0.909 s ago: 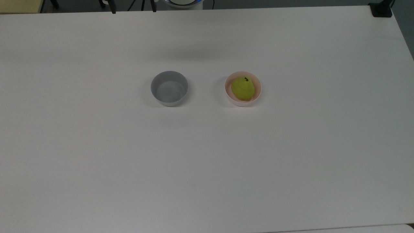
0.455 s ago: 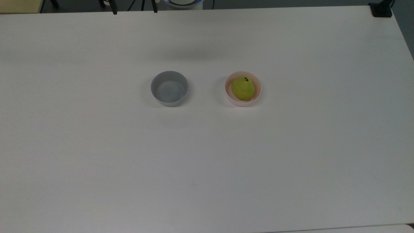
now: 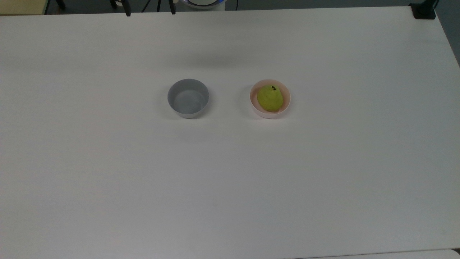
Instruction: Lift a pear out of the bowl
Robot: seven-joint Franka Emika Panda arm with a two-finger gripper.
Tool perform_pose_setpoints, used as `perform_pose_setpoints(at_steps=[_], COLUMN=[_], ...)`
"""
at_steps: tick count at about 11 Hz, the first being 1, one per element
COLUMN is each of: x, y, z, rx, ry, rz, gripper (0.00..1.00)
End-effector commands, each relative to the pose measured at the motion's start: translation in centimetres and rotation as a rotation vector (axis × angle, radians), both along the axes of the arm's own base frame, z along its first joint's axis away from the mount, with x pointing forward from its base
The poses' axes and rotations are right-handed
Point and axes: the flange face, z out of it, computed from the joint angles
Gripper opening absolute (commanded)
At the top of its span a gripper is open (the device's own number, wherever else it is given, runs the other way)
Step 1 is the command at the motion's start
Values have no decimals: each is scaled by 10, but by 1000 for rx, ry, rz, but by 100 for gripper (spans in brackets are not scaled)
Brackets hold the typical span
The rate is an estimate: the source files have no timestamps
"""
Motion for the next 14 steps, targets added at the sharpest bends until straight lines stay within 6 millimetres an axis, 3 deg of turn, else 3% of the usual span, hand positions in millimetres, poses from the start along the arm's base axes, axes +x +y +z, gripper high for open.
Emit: perform_pose_setpoints(at_steps=[1,4,5,8,10,14], x=[0,-2,-3,0,2,11], y=[4,3,5,37,78,173], z=[2,-16,-15,-28,-37,-83], rx=[-3,-21,-20,-19,-10,-5], ry=[0,42,45,62,79,81], rz=[77,368,380,415,323,178], gripper=[100,100,100,100,100,100])
